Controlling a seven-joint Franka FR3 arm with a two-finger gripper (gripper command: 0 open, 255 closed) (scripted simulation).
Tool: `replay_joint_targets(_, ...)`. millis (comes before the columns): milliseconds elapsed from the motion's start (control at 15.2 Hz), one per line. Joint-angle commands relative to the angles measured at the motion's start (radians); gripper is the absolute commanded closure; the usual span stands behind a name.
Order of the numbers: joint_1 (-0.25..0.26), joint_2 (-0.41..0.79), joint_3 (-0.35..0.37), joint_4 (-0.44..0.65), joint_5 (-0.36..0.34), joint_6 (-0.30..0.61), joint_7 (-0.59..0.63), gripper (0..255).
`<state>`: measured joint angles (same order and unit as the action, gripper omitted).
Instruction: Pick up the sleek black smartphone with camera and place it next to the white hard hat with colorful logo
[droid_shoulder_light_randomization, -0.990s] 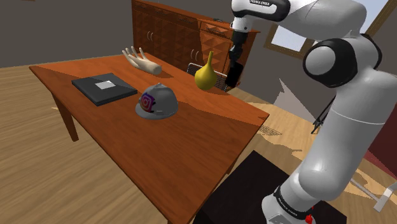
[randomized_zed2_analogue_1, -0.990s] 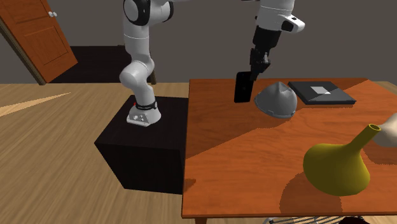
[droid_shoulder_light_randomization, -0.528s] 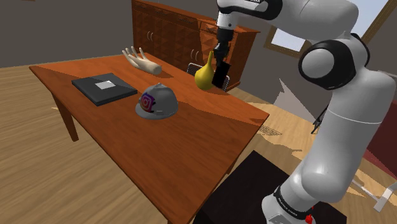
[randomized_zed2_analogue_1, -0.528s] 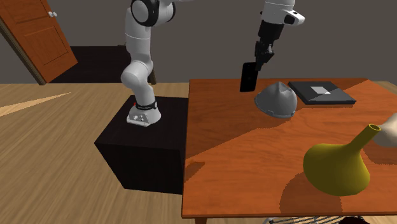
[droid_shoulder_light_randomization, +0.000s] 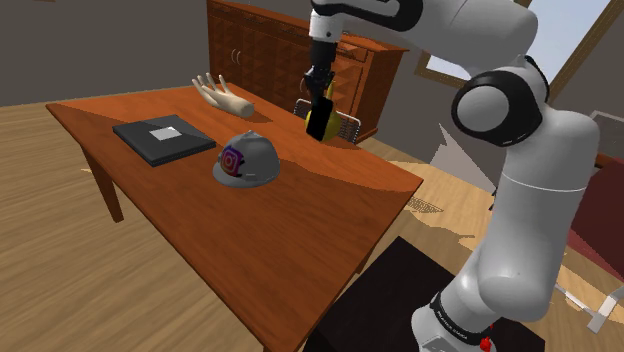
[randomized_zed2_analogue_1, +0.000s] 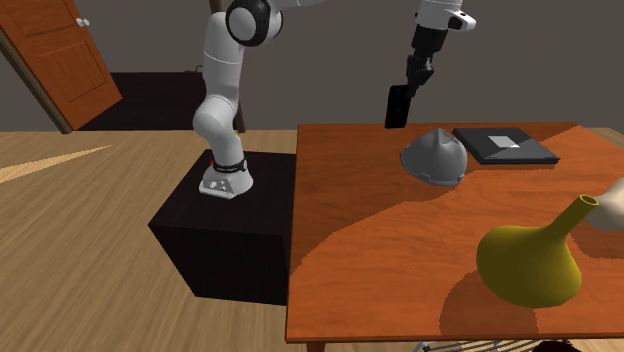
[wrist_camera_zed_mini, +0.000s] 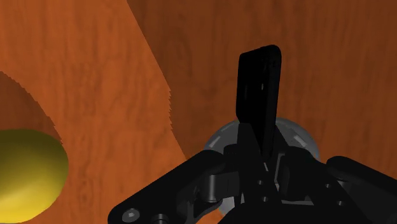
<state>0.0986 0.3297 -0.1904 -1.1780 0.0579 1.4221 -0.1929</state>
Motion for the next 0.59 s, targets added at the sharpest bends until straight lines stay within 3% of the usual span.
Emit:
replay_joint_targets(0,0.023,0.047,0.015,0.074,0.007,-0.026,0.044,255)
replay_joint_targets(528,0.035,0.001,0.015,-0.105,-0.001,0.108,0.045,255)
